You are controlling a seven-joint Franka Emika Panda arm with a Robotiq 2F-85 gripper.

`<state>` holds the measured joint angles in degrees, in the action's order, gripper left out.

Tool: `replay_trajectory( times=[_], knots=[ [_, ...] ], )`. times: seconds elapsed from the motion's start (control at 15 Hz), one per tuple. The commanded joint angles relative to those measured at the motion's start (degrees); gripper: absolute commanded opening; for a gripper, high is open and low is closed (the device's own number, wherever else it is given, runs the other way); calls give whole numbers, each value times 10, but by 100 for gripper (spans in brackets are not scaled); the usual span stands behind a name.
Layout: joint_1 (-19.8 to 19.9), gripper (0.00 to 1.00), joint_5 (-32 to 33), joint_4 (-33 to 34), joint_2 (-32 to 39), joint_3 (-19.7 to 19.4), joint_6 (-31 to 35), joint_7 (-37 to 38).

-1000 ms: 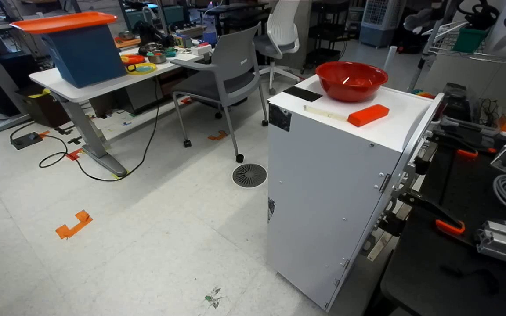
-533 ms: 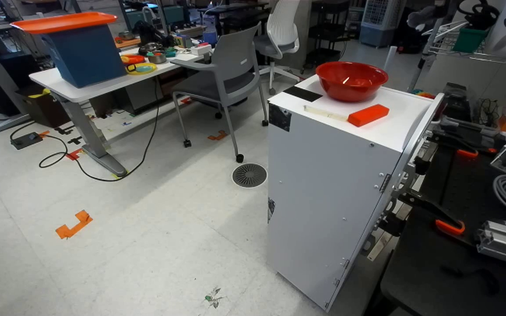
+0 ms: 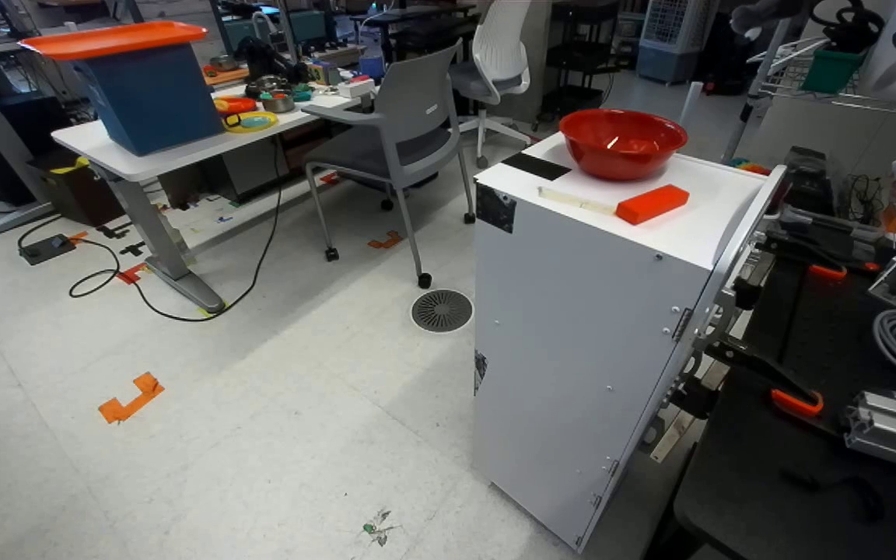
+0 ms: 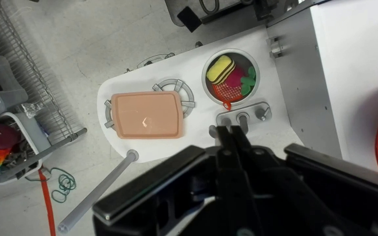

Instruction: Take the grey out of the red bowl

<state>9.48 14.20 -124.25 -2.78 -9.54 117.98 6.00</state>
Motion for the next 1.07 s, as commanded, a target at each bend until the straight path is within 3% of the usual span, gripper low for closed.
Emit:
replay_trajectory(
  times=[0.0, 0.33, 0.67, 1.0],
  knots=[
    [6, 1, -8, -1, -8, -4, 5, 0],
    [8, 1, 7, -1, -6, -6, 20, 5],
    [3, 1, 41, -9, -1, -1, 86, -12],
    [-3, 1, 10, -17, 18, 4, 143, -51]
  ],
)
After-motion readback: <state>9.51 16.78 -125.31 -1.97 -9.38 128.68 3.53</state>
